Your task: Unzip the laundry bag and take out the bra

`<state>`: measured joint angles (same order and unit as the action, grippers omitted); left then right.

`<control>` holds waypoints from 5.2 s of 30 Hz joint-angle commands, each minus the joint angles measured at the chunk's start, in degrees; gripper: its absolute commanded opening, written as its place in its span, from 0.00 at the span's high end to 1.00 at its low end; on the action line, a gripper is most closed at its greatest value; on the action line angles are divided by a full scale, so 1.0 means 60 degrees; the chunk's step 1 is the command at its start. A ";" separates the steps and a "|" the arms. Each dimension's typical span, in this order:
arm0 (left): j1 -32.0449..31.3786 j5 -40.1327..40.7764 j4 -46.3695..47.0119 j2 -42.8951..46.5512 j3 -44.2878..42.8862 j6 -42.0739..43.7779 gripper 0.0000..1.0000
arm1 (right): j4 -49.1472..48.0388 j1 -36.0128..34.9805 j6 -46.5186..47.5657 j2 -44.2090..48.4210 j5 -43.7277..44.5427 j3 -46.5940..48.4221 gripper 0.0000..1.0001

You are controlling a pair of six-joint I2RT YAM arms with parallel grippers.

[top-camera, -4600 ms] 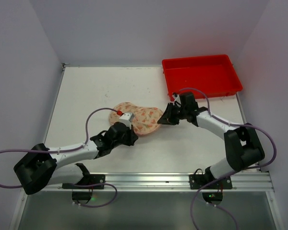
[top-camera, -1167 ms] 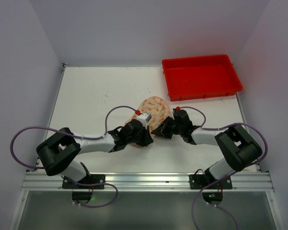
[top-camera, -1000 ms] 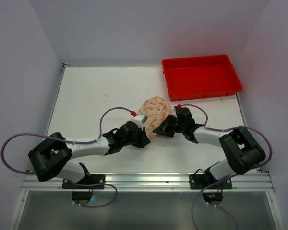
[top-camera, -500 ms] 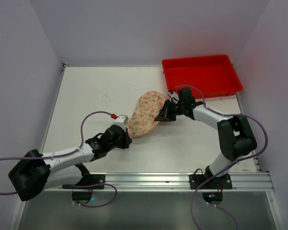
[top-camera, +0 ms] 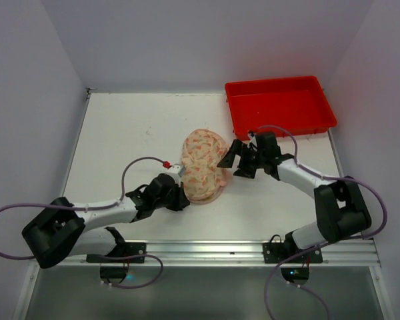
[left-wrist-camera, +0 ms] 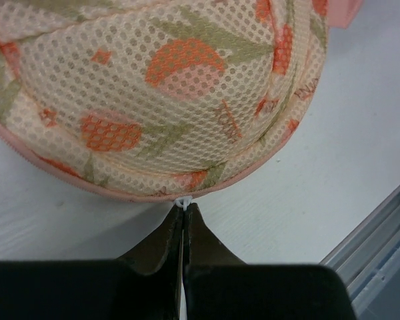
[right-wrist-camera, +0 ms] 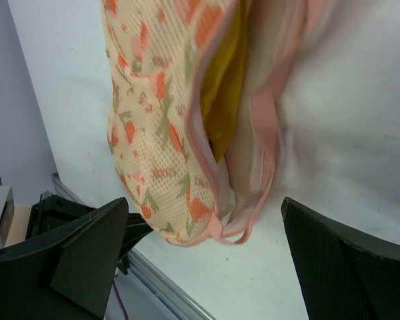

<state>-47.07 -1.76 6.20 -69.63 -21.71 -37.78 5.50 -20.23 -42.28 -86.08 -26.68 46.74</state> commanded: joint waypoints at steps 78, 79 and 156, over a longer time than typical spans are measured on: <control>0.1004 0.3560 -0.3010 0.1014 -0.3176 0.0994 0.24 | 0.1792 -0.2255 0.0043 0.3666 0.3272 -0.1331 0.01; 0.0960 0.3560 -0.3025 0.0781 -0.3569 0.0994 0.23 | 0.1953 -0.2109 0.0103 0.3901 0.3738 -0.1316 0.01; 0.2893 0.5697 -0.4121 -0.0116 -0.3880 0.1301 0.44 | 0.0886 -0.0085 0.1129 0.6090 0.2074 -0.2753 0.04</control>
<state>-31.14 27.81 -15.81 -74.39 -44.12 -29.41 14.87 -20.93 -37.78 -45.95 -10.76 25.93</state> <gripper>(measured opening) 0.489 0.970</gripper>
